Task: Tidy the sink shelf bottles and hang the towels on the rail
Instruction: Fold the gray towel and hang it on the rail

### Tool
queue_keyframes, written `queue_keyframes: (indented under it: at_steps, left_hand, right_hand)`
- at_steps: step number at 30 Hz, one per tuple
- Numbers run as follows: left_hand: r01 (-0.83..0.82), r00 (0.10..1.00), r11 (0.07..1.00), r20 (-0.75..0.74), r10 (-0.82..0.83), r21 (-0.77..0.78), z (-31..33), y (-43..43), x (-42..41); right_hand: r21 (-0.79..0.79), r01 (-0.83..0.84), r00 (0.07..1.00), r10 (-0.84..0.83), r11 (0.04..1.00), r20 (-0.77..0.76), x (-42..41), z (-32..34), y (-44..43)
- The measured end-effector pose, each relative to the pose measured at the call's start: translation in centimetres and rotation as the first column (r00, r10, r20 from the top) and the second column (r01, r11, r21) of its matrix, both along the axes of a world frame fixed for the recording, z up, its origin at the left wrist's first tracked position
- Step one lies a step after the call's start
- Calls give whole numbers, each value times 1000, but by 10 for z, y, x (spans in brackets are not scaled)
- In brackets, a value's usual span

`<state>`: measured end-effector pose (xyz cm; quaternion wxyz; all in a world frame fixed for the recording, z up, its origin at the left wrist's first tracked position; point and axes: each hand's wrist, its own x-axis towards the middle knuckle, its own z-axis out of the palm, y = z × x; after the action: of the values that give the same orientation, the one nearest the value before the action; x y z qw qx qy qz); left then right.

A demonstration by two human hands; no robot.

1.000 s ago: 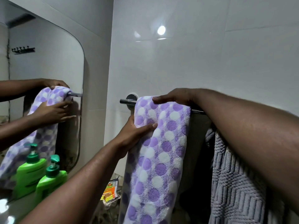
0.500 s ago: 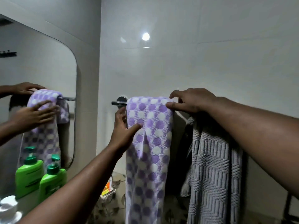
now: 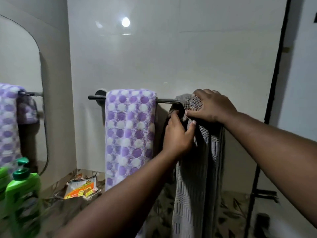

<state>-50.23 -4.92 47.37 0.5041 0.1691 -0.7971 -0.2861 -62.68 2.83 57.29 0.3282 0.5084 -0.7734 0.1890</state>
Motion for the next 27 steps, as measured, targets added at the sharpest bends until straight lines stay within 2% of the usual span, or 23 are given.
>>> queue_keyframes:
  at_steps: [2,3,6,9,11,14,15,18,23,27]
  left_hand:
    - [79,997,968,-20,-76,237,1,9,-15]
    - [117,993,950,-62,-104,290,0,15,-20]
    - [249,957,905,-230,-176,344,-8,40,-29]
    - [348,917,876,-317,-243,335,-22,69,-36]
    - [327,926,890,-294,-235,319,-35,85,-37]
    - [348,924,883,-274,-266,316,-56,103,-41]
    - [375,914,871,-284,-290,316,-60,111,-41]
    - [525,835,760,-403,-374,383,-65,132,-44]
    - [537,834,576,-489,-255,616,-54,151,-44]
    - [587,792,483,-583,-178,650,-39,153,-40]
  right_hand:
    - [-7,-20,997,20,1000,70,1,-4,4]
    - [-19,-36,993,38,999,109,2,-6,6]
    - [-116,-101,966,125,988,226,5,-18,14]
    - [-302,-126,911,231,945,342,11,-37,25]
    - [-417,-68,844,275,906,461,9,-48,38]
    - [-484,-71,637,413,872,651,5,-62,63]
    - [-499,-97,577,457,861,677,3,-67,73]
    - [-503,-143,520,497,852,695,-4,-81,104]
    - [-480,-192,447,512,856,733,-14,-108,154]
    - [-407,-267,441,486,874,755,-21,-128,184]
